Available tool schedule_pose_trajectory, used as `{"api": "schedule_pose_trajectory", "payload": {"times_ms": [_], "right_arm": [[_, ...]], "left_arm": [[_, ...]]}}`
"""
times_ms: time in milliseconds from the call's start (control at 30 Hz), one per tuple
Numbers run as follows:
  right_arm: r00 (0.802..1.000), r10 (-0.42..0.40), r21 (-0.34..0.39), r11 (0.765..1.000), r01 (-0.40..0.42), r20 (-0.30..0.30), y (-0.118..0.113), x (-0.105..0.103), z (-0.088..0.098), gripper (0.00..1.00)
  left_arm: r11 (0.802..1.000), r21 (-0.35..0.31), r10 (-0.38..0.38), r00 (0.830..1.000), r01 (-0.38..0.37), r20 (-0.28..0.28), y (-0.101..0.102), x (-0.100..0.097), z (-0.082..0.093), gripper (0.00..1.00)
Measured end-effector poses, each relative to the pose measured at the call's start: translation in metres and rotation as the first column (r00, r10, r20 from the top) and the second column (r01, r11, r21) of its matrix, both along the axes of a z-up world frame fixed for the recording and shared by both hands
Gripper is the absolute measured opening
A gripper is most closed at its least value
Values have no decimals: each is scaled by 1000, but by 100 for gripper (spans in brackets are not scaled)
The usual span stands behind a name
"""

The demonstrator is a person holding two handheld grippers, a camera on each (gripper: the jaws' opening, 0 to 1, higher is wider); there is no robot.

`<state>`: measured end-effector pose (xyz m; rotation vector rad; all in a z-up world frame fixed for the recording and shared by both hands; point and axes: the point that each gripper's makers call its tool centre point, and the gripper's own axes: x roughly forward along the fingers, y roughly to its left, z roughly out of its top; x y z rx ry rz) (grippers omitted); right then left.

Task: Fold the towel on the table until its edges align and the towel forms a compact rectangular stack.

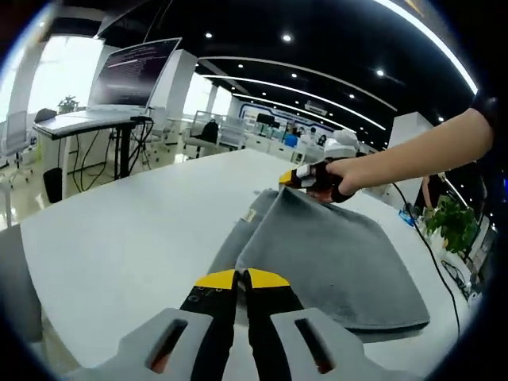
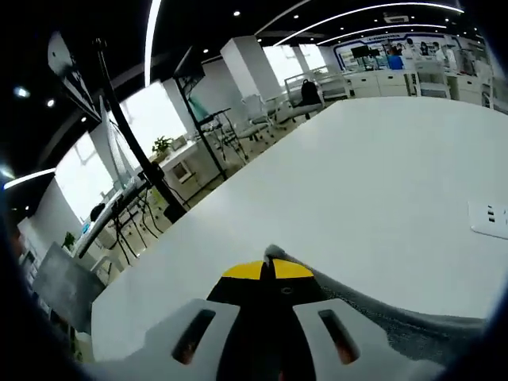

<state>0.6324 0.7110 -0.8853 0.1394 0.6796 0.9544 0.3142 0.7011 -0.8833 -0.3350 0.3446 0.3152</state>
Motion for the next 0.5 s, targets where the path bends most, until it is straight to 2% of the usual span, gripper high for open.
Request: {"api": "schedule_pose_trajectory", "payload": {"times_ms": [100,233,433,500], "right_arm": [[999,32,-17,999,-32,20,4,-3,-6,1],[995,85,-21,996,-84,49,7,-7,-8,10],[992,99,-28,995,-97,83,3,-4,-3,13],[991,102,-33,994,-99,90,-2,-4,-1,14]], "left_arm": [[1000,-28,9,1000,-9,-10,-1,-1,-7,4],[998,-59,9,1000,-10,-10,1,0,-11,5],[999,-15,28,999,-28,-29,7,0,-8,9],[999,43,13,998,-11,-65,8,0,-5,11]]}}
